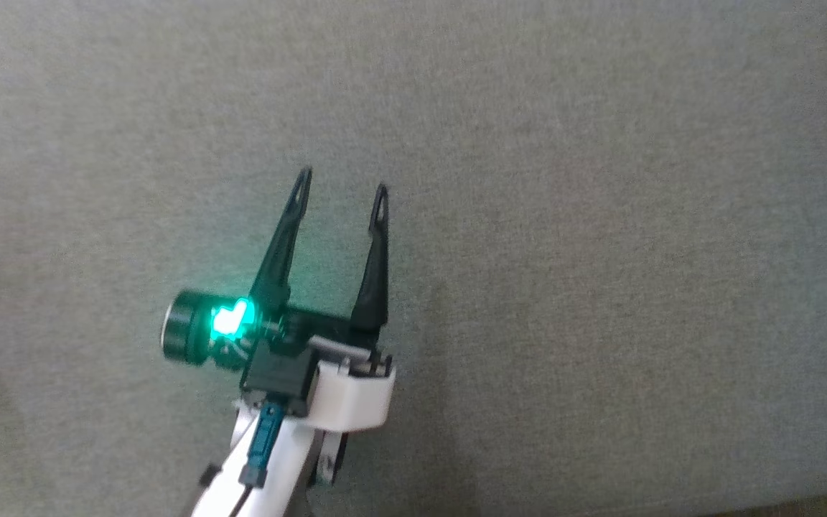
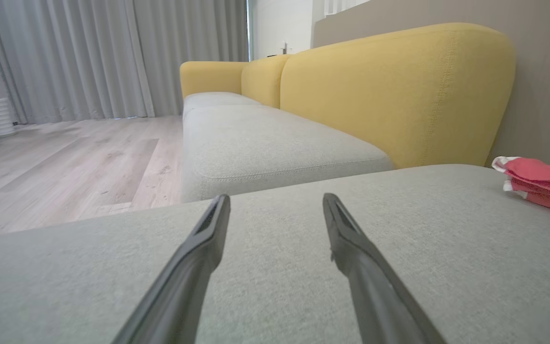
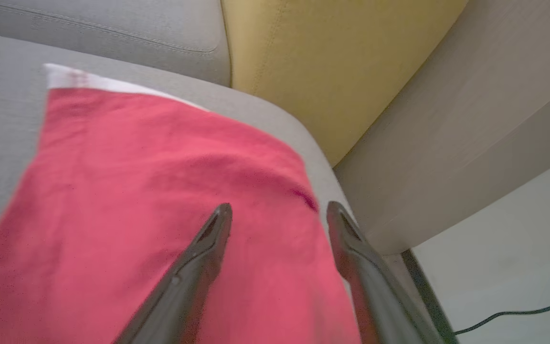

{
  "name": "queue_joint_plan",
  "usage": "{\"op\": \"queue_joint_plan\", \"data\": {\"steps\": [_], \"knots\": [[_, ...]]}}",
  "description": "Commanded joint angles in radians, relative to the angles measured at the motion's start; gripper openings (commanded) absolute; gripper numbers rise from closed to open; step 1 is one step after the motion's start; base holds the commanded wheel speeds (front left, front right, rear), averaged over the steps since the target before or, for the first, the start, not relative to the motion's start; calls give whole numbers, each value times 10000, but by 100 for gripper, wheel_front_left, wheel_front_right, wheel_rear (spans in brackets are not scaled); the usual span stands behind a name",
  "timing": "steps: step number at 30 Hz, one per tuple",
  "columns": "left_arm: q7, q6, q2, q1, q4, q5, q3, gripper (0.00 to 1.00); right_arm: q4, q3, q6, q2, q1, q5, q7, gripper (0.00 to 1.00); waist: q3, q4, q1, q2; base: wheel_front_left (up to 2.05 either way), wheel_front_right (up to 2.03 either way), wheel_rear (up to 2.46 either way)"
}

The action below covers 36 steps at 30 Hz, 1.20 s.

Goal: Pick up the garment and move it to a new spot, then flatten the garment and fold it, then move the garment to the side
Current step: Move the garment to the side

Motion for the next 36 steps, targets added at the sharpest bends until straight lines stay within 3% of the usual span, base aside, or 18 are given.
{"op": "queue_joint_plan", "data": {"steps": [1,8,12,20,29,36], "knots": [[-42,-43,17,356,-229,-119,311,100,-292,43,33,-80,650,-124,-148,100,-751,204,1,0,0,0,0],[-42,-319,3,1516,174,-710,779,100,-1208,684,33,2074,2288,12,-286,100,-2557,525,1,0,0,0,0],[-42,-490,-9,2183,198,-1077,1167,100,-1824,1499,33,2948,3225,440,-425,100,-3443,740,1,0,0,0,0],[-42,-495,-16,3161,308,-970,1678,100,-3372,2077,33,3986,4892,887,-537,100,-4846,1217,1,0,0,0,0],[-42,-358,0,3949,152,-489,2421,100,-6605,1000,33,5102,6792,87,-540,100,-5603,1483,1,0,0,0,0],[-42,-530,64,4508,-320,-24,2681,100,-7250,403,33,5507,7964,-269,-541,100,-6000,1531,1,0,0,0,0]]}}
